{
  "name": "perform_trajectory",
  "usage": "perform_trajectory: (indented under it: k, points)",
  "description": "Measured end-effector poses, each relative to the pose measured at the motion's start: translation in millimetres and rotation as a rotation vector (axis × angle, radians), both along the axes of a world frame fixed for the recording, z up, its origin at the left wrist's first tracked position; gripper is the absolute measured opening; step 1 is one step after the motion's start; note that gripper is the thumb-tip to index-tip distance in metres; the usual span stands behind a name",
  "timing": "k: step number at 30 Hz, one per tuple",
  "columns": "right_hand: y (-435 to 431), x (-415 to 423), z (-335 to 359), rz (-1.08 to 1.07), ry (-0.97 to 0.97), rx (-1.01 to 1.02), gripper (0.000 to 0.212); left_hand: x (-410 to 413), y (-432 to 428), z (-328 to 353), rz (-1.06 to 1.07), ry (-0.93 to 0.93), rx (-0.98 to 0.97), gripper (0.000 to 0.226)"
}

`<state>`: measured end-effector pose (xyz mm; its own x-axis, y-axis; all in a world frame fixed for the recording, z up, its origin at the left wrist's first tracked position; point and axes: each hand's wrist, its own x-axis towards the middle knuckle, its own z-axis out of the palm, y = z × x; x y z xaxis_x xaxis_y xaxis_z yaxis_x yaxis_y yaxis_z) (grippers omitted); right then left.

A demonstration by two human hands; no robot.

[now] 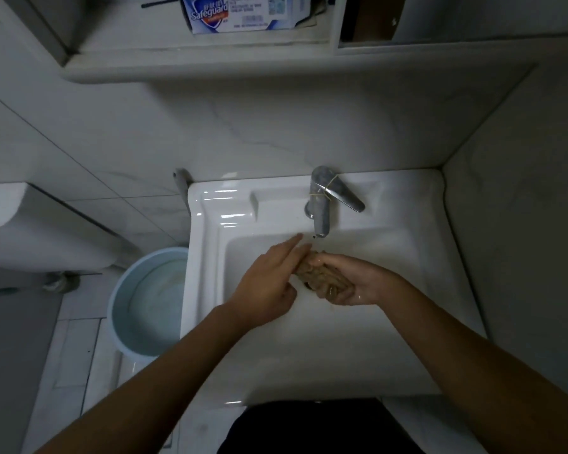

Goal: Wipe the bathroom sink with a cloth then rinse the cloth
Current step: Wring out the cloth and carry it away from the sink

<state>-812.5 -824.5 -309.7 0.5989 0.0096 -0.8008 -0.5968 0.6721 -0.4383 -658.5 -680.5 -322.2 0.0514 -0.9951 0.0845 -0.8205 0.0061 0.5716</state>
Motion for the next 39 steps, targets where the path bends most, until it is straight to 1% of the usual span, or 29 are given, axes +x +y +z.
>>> perform_trajectory:
  k: [1,2,4,6,8,9,11,13,14,15,16,17,18,19,20,21,22,23,25,27,29,30,31,32,33,35,37,38,39]
  points:
    - [-1,1,1,0.038,-0.046,0.079,0.024,-2,-3,1,-0.076,-0.063,0.007,0.075]
    - [-2,3,4,0.097,-0.086,0.125,0.023,-4,-8,2,-0.108,-0.075,0.018,0.071]
    - [-5,7,11,0.256,-0.131,0.103,0.015,-4,-17,4,-0.113,-0.069,-0.002,0.059]
    - [-9,12,22,0.45,-0.105,-0.009,0.01,-1,-22,5,-0.123,-0.127,-0.044,0.047]
    - [-10,16,26,0.649,-0.024,-0.193,0.011,3,-26,3,-0.156,-0.248,-0.057,0.037]
    - [-9,17,27,0.709,0.021,-0.287,0.011,4,-28,3,-0.165,-0.309,-0.029,0.034]
    - [-5,17,22,0.715,0.084,-0.41,0.007,3,-34,6,-0.151,-0.38,0.111,0.031]
    - [-1,14,14,0.624,0.101,-0.517,0.006,0,-41,8,-0.094,-0.383,0.266,0.031]
    - [0,11,11,0.594,0.091,-0.619,0.003,-2,-45,9,-0.064,-0.369,0.359,0.031]
    - [2,7,8,0.584,0.066,-0.76,0.007,-4,-49,12,-0.042,-0.345,0.48,0.03]
    - [4,3,5,0.602,0.02,-0.939,0.018,-6,-53,15,-0.026,-0.286,0.617,0.029]
    - [7,0,2,0.655,-0.044,-1.143,0.027,-6,-57,17,-0.017,-0.195,0.757,0.025]
    - [10,-3,-1,0.723,-0.113,-1.339,0.032,-5,-62,21,-0.011,-0.086,0.868,0.022]
    - [13,-3,-3,0.772,-0.162,-1.484,0.033,-4,-67,26,-0.003,0.015,0.945,0.023]
    - [15,-3,-4,0.784,-0.176,-1.561,0.032,-3,-70,30,0.003,0.083,0.991,0.024]
    - [14,-2,-4,0.777,-0.156,-1.578,0.029,-3,-72,32,0.009,0.097,0.997,0.022]
    - [11,-1,-3,0.761,-0.111,-1.547,0.025,-4,-72,34,0.018,0.08,0.958,0.019]
    - [6,0,1,0.735,-0.053,-1.469,0.02,-6,-69,33,0.044,0.034,0.858,0.024]
    - [-7,2,9,0.609,0.035,-1.175,0.019,-12,-57,28,0.109,-0.058,0.531,0.043]
    - [-18,2,19,0.457,0.073,-0.826,0.021,-19,-41,22,0.057,-0.19,0.189,0.057]
    - [-24,0,26,0.412,0.053,-0.456,0.023,-26,-33,18,-0.021,-0.333,-0.003,0.056]
    - [-25,0,29,0.44,0.04,-0.304,0.023,-30,-32,17,-0.037,-0.357,-0.066,0.049]
    - [-25,0,33,0.504,0.032,-0.217,0.024,-32,-32,17,-0.05,-0.366,-0.128,0.039]
    - [-24,1,34,0.589,0.029,-0.2,0.025,-32,-34,18,-0.072,-0.383,-0.17,0.029]
    - [-21,2,34,0.672,0.04,-0.242,0.026,-31,-35,19,-0.094,-0.409,-0.182,0.023]
    - [-13,6,31,0.756,0.087,-0.439,0.025,-28,-38,20,-0.123,-0.457,-0.13,0.021]
    - [-6,9,22,0.776,0.123,-0.69,0.02,-25,-42,21,-0.123,-0.489,0.019,0.014]
    - [-4,9,17,0.816,0.114,-0.865,0.02,-25,-46,22,-0.114,-0.527,0.131,0.011]
    - [-2,7,10,0.878,0.085,-1.065,0.021,-25,-50,23,-0.099,-0.552,0.268,0.014]
